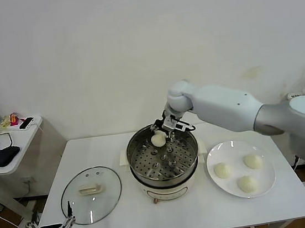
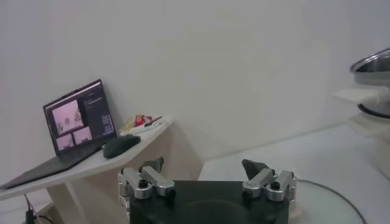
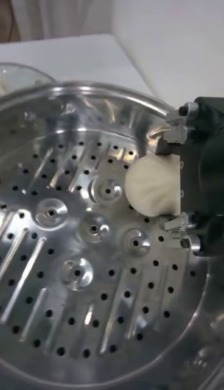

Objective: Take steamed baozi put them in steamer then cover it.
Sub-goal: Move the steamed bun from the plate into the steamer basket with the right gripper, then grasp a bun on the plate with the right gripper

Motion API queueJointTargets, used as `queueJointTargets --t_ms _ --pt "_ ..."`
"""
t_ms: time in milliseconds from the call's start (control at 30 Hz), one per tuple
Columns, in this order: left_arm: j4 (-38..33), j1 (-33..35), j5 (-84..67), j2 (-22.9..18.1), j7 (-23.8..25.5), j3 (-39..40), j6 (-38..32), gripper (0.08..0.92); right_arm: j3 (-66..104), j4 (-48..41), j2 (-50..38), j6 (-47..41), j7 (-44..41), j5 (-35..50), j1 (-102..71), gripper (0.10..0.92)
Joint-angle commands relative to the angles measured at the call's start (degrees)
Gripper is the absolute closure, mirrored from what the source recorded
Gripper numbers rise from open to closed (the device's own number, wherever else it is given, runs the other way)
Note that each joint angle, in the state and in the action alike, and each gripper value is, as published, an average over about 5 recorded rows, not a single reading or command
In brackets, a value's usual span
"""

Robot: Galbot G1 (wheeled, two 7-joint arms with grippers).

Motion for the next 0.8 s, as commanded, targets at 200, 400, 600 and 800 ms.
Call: queueJointTargets --t_ms 200,400,600,800 --pt "-0.49 -0.02 -0.01 0.06 -0.07 0.10 0.04 0.177 -0.18 -1.87 1.10 1.21 0.20 1.05 0.73 0.375" --pt "-0.61 -0.38 -0.12 0.32 -0.09 0.29 0.17 0.177 -2.46 5.68 -3.08 -5.36 -3.58 12.99 5.40 0.231" --pt "-0.95 -0.42 -0.36 0.97 -0.07 0.65 0.21 0.177 -4.94 17.45 -11.93 -19.81 -6.02 23.79 13.14 0.203" --pt "-2.18 -0.61 -2.38 2.30 0.29 1.48 1.34 0.177 -7.95 31.29 -25.86 -36.71 -7.71 28.55 18.84 0.203"
